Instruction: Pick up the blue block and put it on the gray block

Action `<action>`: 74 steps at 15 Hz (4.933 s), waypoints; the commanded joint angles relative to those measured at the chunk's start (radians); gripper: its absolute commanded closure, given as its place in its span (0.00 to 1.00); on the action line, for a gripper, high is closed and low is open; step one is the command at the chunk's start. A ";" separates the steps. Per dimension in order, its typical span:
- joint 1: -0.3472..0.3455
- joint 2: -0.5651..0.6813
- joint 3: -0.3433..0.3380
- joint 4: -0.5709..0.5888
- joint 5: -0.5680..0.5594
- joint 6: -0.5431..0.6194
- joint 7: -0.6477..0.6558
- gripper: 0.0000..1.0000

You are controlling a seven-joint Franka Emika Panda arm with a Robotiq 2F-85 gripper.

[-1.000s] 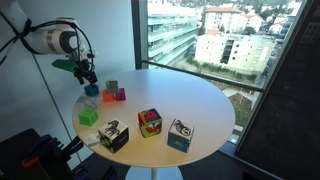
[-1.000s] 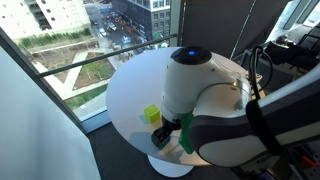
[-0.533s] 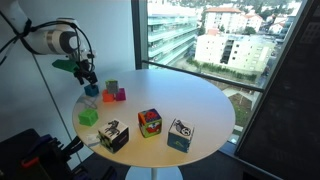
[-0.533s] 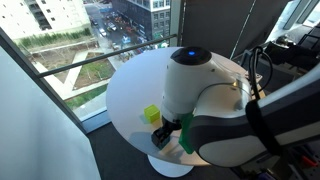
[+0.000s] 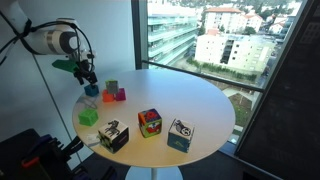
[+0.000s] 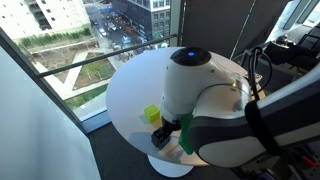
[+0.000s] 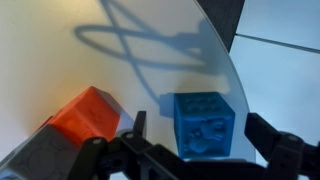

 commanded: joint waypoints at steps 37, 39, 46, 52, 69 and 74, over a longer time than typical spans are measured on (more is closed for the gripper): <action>0.003 0.001 -0.007 0.003 -0.003 0.004 0.008 0.00; -0.002 0.005 -0.001 0.014 0.009 -0.006 0.006 0.00; 0.009 0.014 -0.010 0.035 -0.002 -0.002 0.024 0.00; 0.029 0.034 -0.028 0.052 -0.025 0.016 0.050 0.00; 0.125 0.108 -0.123 0.087 -0.040 0.105 0.069 0.00; 0.143 0.111 -0.140 0.085 -0.036 0.114 0.069 0.51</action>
